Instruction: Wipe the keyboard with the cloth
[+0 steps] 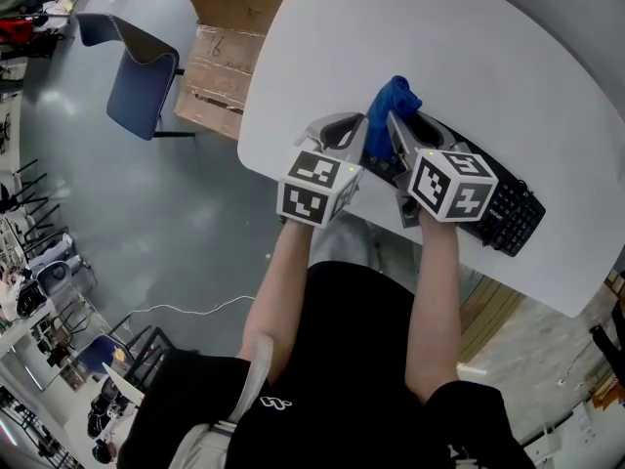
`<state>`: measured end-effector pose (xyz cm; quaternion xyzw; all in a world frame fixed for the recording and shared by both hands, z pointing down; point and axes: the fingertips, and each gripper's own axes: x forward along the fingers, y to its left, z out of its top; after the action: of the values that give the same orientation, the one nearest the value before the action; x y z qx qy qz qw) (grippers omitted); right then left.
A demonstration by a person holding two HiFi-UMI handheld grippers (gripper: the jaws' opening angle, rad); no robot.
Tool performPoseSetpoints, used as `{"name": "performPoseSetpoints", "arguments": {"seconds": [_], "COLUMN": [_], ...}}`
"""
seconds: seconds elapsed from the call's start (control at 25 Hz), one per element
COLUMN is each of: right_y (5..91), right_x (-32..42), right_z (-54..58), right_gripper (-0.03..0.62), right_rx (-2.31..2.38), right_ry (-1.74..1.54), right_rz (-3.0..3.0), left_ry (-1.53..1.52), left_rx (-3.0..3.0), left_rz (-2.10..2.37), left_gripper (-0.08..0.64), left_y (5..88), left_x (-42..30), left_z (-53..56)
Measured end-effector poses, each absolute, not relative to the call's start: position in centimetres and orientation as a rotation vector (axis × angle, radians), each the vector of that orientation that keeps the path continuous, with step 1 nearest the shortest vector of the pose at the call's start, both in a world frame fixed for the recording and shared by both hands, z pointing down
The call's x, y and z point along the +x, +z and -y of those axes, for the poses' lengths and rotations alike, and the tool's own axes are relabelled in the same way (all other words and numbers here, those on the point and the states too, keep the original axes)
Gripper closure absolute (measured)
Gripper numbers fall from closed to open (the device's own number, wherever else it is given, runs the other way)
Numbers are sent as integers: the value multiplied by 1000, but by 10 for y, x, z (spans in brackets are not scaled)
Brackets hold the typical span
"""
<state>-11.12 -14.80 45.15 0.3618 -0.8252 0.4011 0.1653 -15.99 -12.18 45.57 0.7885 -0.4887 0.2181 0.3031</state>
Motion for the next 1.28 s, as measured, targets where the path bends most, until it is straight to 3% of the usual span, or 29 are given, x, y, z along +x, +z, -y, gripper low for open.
{"name": "performPoseSetpoints", "arguments": {"seconds": [1.28], "right_y": [471], "right_x": [-54], "right_z": [136], "right_gripper": [500], "right_rx": [1202], "right_ry": [1176], "right_rz": [2266], "left_ry": [684], "left_rx": [2152], "left_rz": [1139], "left_gripper": [561], "left_y": [475], "left_x": [-107], "left_z": [108]}}
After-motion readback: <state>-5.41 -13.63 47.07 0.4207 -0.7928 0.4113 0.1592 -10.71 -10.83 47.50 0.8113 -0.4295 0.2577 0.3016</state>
